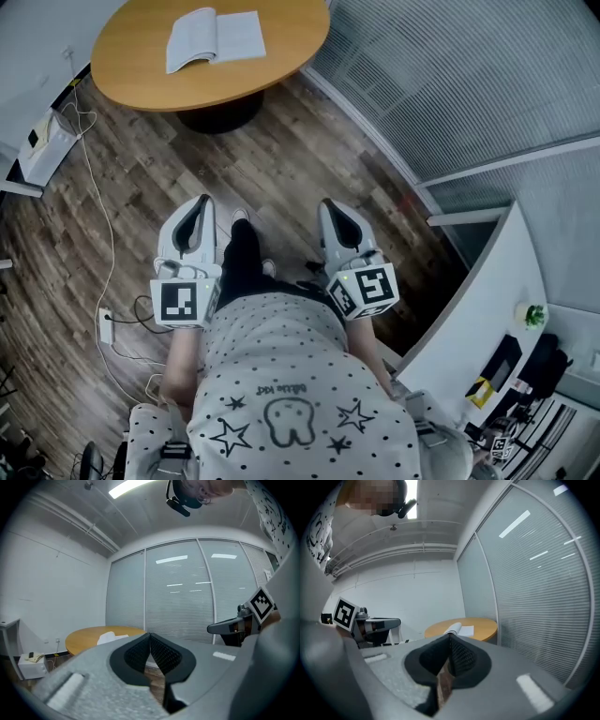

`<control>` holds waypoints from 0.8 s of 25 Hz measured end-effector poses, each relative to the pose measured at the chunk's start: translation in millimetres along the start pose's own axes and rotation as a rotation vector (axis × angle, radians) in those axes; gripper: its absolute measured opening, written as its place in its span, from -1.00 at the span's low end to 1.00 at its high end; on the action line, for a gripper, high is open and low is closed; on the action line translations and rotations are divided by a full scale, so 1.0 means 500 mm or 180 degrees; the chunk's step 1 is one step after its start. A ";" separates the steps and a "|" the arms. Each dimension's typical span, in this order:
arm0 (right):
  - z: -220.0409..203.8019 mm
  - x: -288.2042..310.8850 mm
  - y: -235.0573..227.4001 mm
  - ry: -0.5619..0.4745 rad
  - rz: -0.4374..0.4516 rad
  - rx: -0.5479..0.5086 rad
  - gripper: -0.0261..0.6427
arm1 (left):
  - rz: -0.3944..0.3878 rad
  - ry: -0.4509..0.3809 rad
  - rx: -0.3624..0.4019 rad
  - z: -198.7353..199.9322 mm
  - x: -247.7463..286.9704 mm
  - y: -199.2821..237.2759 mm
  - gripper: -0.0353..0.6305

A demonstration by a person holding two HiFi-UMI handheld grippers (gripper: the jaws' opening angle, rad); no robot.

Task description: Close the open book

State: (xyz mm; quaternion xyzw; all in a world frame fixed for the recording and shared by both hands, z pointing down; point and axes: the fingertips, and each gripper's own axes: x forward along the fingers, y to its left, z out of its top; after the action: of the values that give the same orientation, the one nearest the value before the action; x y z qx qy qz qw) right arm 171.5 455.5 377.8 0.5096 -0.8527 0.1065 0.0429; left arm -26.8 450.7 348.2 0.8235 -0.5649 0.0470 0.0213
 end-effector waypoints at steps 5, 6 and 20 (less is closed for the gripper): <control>0.018 0.104 -0.021 0.0057 -0.0012 -0.0012 -0.91 | 0.0006 0.0016 0.0075 0.005 0.090 0.074 -0.86; 0.024 0.128 -0.026 0.0070 -0.0015 -0.0017 -0.91 | 0.0008 0.0013 0.0085 0.010 0.112 0.092 -0.86; 0.107 0.391 -0.076 0.0086 -0.0178 -0.0056 -0.91 | -0.0332 0.0004 -0.0074 0.044 0.332 0.282 -0.86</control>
State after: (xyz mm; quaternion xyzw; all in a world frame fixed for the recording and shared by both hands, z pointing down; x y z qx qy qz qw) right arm 113.3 258.1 366.3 0.5313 -0.8384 0.1047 0.0619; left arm -97.8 243.7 340.8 0.8515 -0.5217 0.0398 0.0337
